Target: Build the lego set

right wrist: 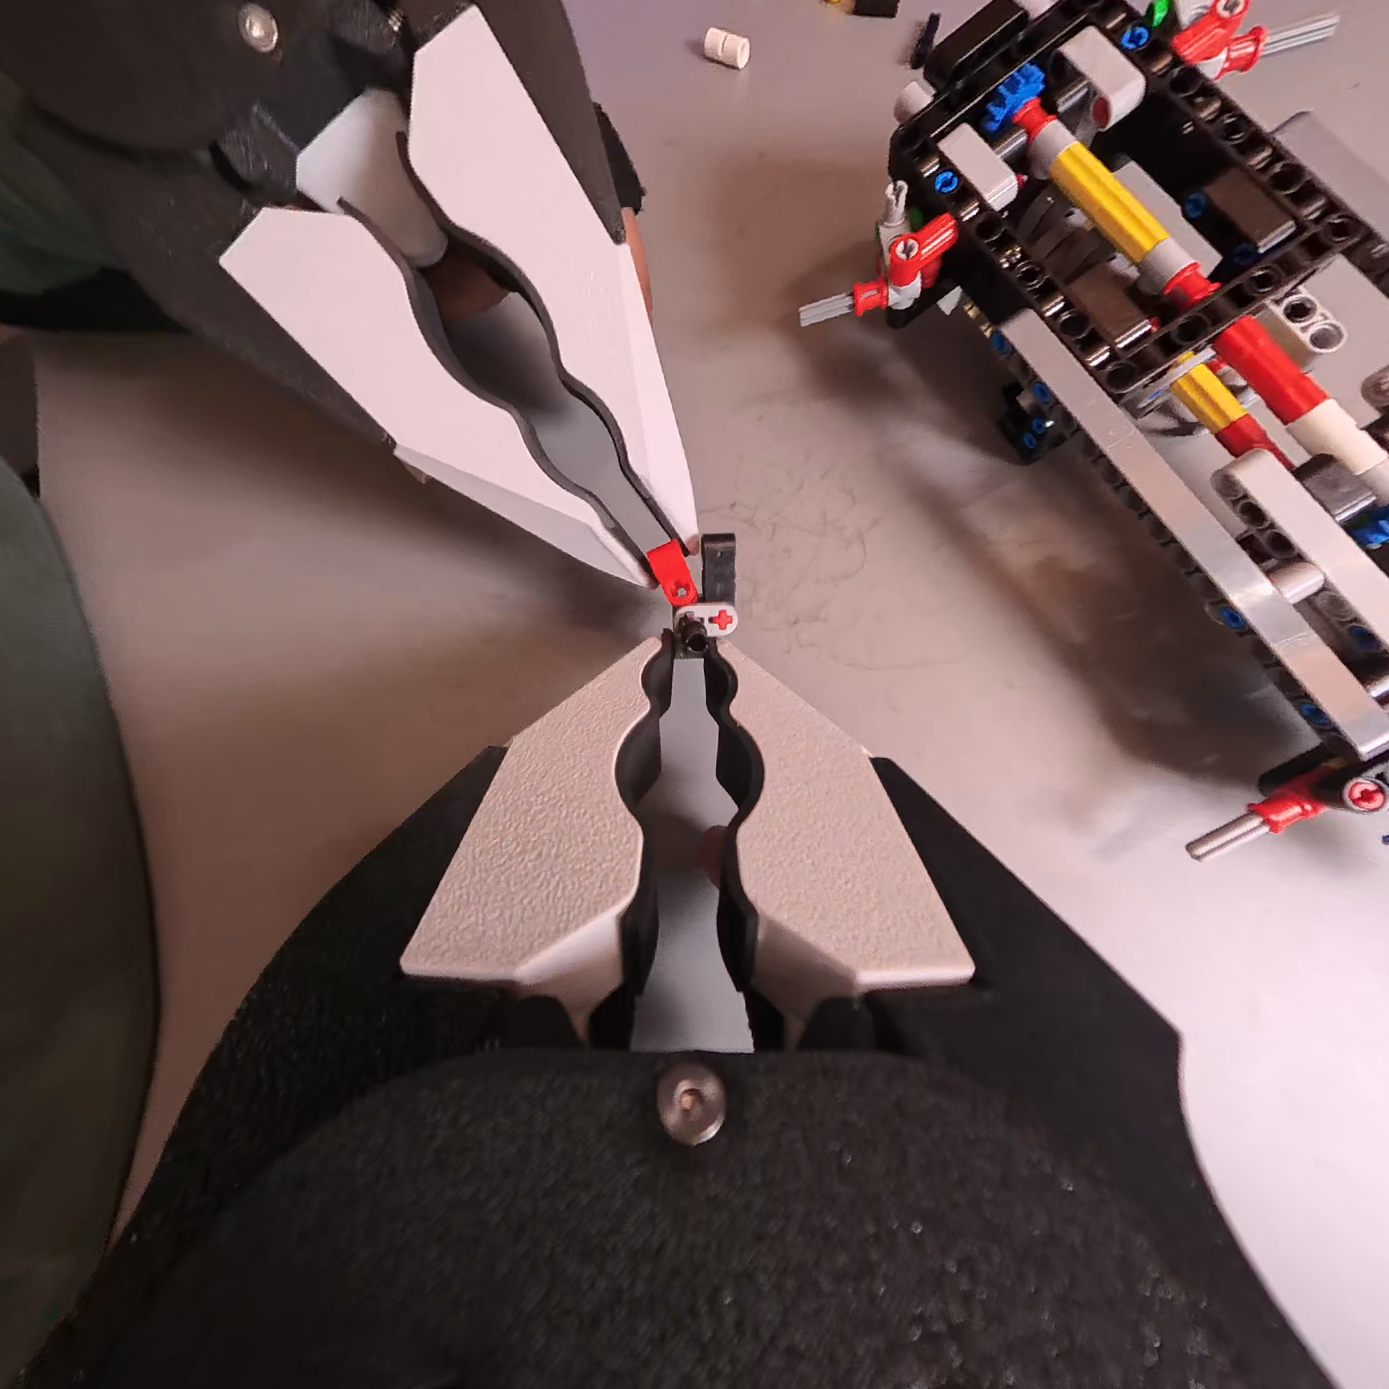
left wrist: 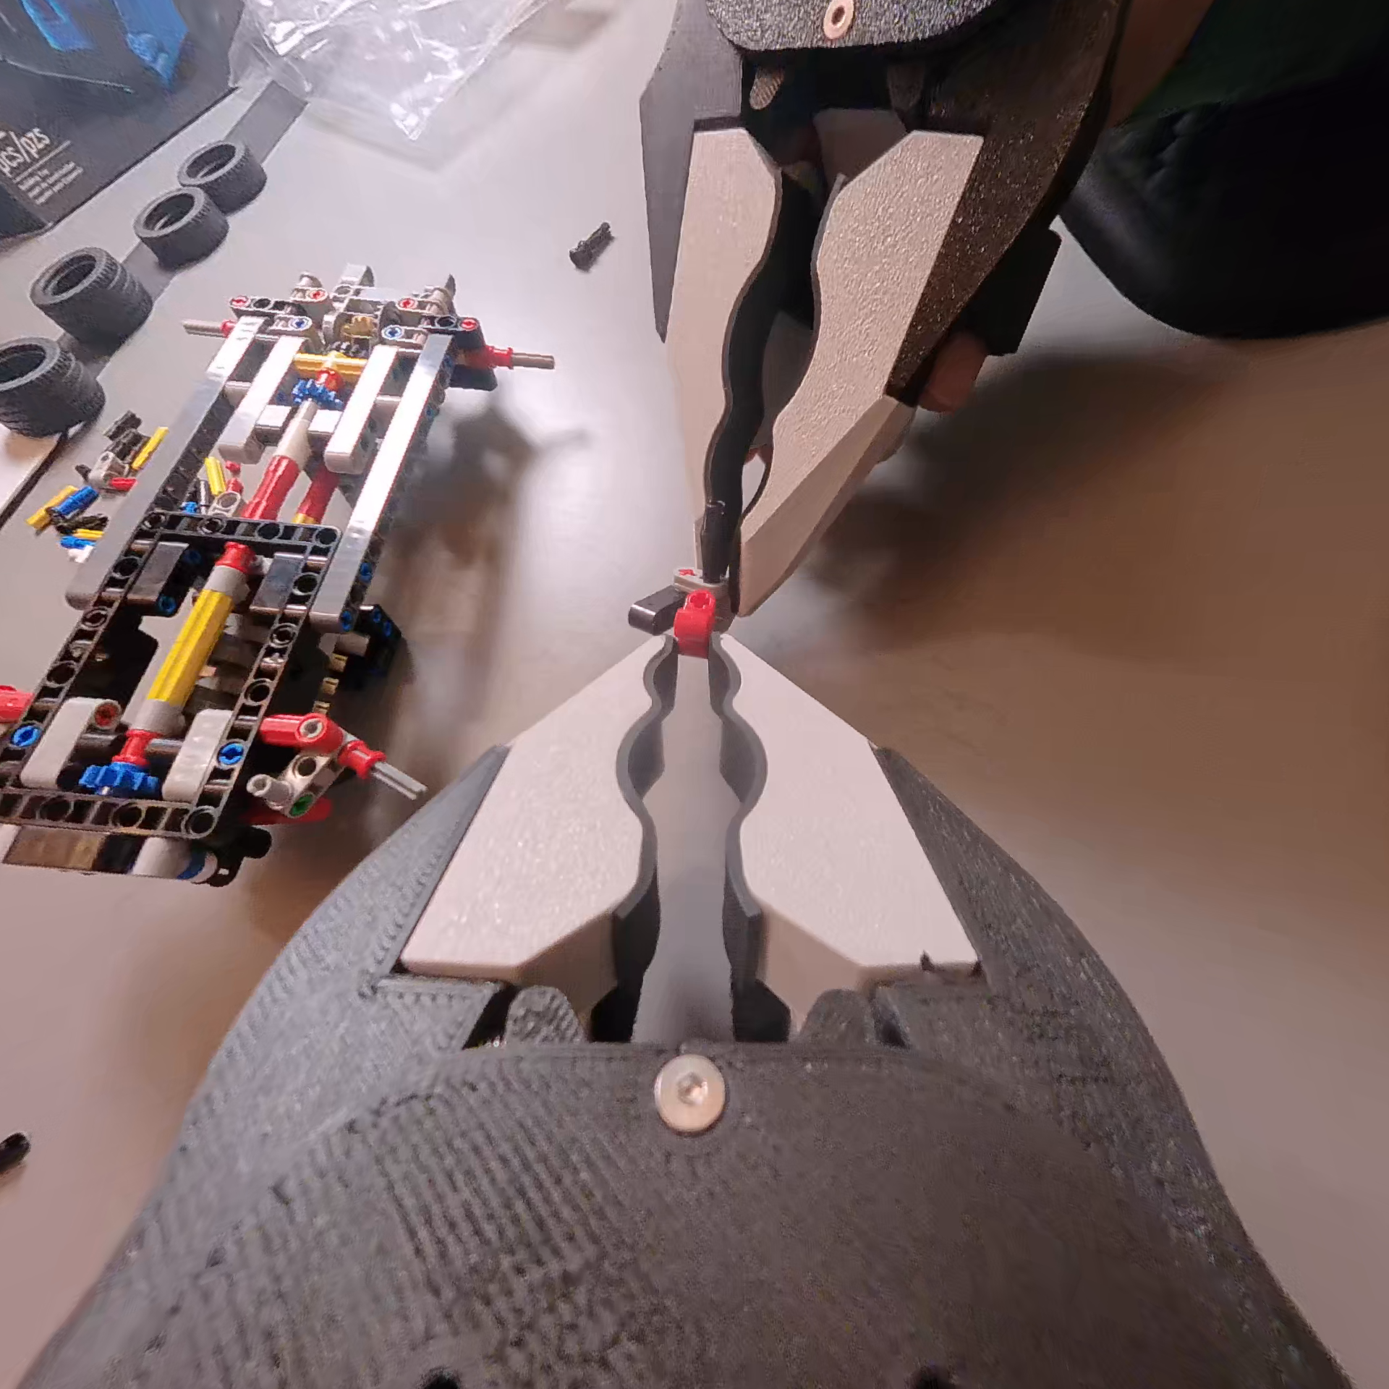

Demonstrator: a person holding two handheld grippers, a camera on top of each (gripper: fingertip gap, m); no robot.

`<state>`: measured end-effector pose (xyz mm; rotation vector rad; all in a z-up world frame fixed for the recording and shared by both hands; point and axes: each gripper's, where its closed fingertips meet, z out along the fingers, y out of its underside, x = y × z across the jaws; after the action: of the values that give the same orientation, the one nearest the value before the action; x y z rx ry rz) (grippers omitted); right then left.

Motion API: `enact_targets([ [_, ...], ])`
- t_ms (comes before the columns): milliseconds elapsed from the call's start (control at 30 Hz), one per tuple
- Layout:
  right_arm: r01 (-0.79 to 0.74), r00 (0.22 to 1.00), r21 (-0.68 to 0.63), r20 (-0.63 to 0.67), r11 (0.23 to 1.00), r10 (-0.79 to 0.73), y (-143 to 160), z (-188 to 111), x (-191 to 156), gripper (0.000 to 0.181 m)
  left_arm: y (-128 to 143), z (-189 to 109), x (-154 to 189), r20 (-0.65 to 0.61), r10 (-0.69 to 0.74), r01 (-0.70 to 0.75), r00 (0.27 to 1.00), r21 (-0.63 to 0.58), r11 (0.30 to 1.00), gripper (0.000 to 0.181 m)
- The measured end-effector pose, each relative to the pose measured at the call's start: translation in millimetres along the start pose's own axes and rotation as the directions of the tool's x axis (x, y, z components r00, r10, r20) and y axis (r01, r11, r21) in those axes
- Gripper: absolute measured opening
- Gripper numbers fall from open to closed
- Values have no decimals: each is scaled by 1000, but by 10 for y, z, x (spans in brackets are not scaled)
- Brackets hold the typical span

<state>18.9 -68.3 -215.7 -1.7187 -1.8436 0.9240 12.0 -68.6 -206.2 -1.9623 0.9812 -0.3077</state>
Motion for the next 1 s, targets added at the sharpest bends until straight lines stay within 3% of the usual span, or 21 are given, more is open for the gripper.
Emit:
enact_targets([
  [333,44,999,-20,-23,999,-44,39,45,16,5,75,28,15,19,65,-63,998,-72,995,6],
  [633,202,974,-150,-72,968,-215,123,69,24,4,126,75,69,12,96,-94,995,-147,985,6],
  [1000,239,962,-201,-80,950,-259,121,81,21,4,127,58,82,22,118,-111,993,-198,974,6],
])
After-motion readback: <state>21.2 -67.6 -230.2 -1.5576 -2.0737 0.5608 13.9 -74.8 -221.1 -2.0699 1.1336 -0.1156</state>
